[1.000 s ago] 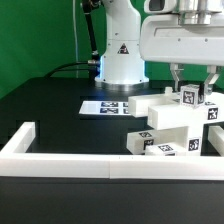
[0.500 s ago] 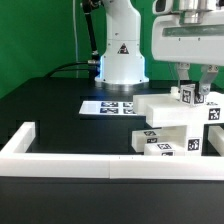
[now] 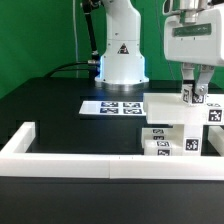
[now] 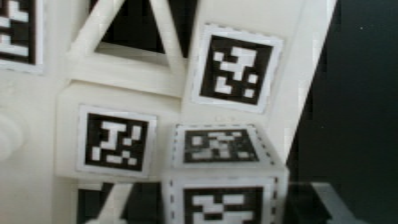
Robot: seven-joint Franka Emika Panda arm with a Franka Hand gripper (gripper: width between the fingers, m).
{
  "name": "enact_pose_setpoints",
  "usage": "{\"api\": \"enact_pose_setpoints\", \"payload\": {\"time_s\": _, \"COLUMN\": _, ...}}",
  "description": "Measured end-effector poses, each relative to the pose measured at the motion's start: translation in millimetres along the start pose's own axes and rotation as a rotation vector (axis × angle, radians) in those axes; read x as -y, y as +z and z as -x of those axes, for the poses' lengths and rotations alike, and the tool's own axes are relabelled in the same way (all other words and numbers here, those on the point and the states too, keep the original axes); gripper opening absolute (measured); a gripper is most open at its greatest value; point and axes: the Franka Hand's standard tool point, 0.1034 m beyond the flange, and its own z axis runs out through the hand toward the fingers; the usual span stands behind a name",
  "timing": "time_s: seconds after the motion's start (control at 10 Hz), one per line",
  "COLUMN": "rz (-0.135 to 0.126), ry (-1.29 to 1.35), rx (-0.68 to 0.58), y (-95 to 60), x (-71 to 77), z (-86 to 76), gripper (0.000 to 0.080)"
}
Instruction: Assemble chair
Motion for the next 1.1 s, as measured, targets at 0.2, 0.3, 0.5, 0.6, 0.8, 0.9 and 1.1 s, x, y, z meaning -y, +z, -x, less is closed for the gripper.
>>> {"api": "enact_pose_setpoints", "payload": {"time_s": 0.2, "rz": -0.001, "ry": 0.074, "rx": 0.006, "y": -0.1, "x": 0.2, "z": 0.8, "gripper": 0.0284}}
{"api": "enact_pose_setpoints", "payload": {"time_s": 0.3, "rz": -0.001, "ry": 0.065, "rx": 0.006, "y": 0.0, "x": 0.1, "z": 0.9, "gripper": 0.0284}}
{"api": "enact_pose_setpoints", "payload": {"time_s": 0.5, "rz": 0.001, "ry": -0.005, "rx": 0.006, "y": 0.5, "x": -0.3, "z": 1.6, "gripper": 0.0361}}
{"api": "enact_pose_setpoints", "payload": {"time_s": 0.6, "rz": 0.002, "ry": -0.043, "rx": 0.006, "y": 0.7, "x": -0.4, "z": 1.5, "gripper": 0.0558}}
{"api": "enact_pose_setpoints", "payload": {"time_s": 0.8, "rz": 0.002, "ry": -0.201, "rx": 0.005, "y": 1.1, "x": -0.7, "z": 2.0, "gripper": 0.0621}}
{"api": "enact_pose_setpoints", "payload": {"time_s": 0.9, "rz": 0.003, "ry": -0.300, "rx": 0.004, "y": 1.5, "x": -0.9, "z": 3.2, "gripper": 0.0644}}
{"api": "enact_pose_setpoints", "payload": {"time_s": 1.1, "rz": 0.002, "ry": -0.484, "rx": 0.004, "y": 1.7, "x": -0.8, "z": 3.1, "gripper": 0.0648}}
